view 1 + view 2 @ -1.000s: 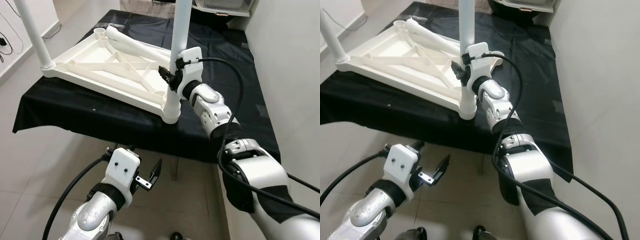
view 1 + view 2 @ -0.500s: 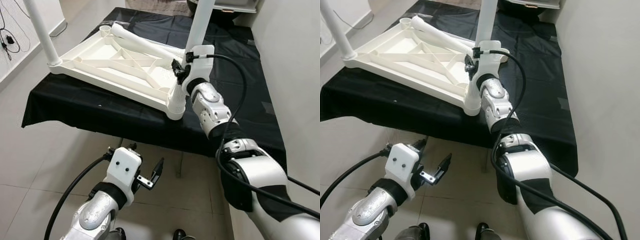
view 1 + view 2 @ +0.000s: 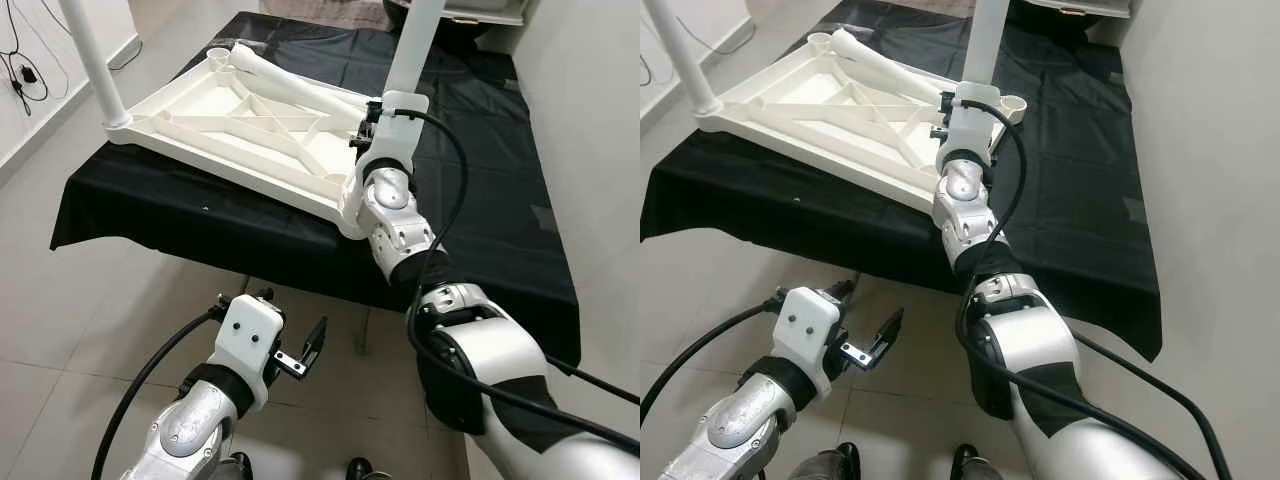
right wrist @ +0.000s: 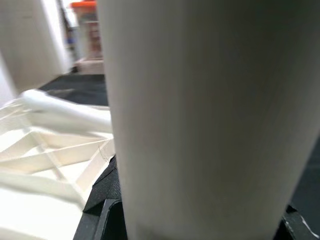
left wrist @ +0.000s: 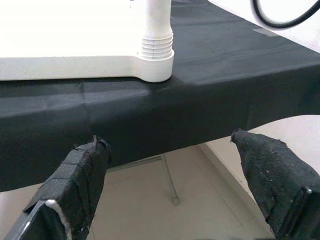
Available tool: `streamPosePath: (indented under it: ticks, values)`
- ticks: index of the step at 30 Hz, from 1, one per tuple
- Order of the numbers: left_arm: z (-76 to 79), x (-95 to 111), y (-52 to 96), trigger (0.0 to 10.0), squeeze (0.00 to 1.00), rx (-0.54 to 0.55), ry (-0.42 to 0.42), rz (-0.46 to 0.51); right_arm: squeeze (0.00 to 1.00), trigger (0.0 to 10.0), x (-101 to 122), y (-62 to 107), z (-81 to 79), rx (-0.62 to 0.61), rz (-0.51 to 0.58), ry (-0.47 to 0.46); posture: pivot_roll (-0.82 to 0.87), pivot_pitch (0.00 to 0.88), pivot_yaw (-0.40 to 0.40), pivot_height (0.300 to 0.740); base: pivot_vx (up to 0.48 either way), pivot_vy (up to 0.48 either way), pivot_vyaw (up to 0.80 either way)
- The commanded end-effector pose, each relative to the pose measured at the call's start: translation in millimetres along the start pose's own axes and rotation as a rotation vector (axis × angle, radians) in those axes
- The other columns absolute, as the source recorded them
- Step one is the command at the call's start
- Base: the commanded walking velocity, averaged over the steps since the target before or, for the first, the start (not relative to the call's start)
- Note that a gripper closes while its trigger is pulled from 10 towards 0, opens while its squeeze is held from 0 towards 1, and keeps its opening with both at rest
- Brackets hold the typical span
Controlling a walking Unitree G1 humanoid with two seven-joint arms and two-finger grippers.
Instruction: Building children table
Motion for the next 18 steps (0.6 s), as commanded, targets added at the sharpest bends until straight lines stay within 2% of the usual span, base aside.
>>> streamPosePath:
  ticks: [1, 5, 12, 14, 16, 18]
  values:
    - [2.6, -5, 0.7, 10.0, 0.0, -0.009, -0.002, -0.014, 0.0, 10.0, -48, 10.1, 47.4, -0.21, -0.137, 0.051, 0.13, 0.243, -0.089, 0.74, 0.0, 0.0, 0.0]
    - [3.3, -5, 0.5, 10.0, 0.0, -0.012, -0.004, -0.013, 0.0, 10.0, -39, 15.3, 50.3, -0.337, -0.083, 0.012, 0.14, 0.236, -0.09, 0.74, 0.0, 0.0, 0.0]
    - [2.3, -5, -0.3, 10.0, 0.0, -0.01, -0.008, -0.009, 0.0, 10.0, -24, 24.2, 54.5, -0.503, -0.003, 0.068, 0.15, 0.229, -0.092, 0.74, 0.0, 0.0, 0.0]
    - [2.2, -5, -0.6, 10.0, 0.0, -0.01, -0.009, -0.009, 0.0, 10.0, -22, 25.6, 58.6, -0.549, 0.003, 0.064, 0.15, 0.226, -0.095, 0.74, 0.0, 0.0, 0.0]
    - [2.3, -5, -1.3, 10.0, 0.0, -0.009, -0.008, -0.009, 0.0, 10.0, -16, 27.1, 70.1, -0.639, 0.03, 0.029, 0.15, 0.225, -0.098, 0.74, 0.0, 0.0, 0.0]
    - [2.3, -5, -1.3, 10.0, 0.0, -0.009, -0.008, -0.009, 0.0, 10.0, -16, 27.1, 70.1, -0.639, 0.03, 0.029, 0.15, 0.225, -0.098, 0.74, 0.0, 0.0, 0.0]
Point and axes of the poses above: a point about 5 cm out from each wrist's last joint towards the gripper, its own y axis pointing back from the gripper into the wrist, its own x axis along the axis of the wrist's last joint, z = x × y, the point moved 6 cm from there along -y, pointing out of the wrist towards the gripper, and after that the axes turned 14 degrees about -y, right-handed, at the moved point
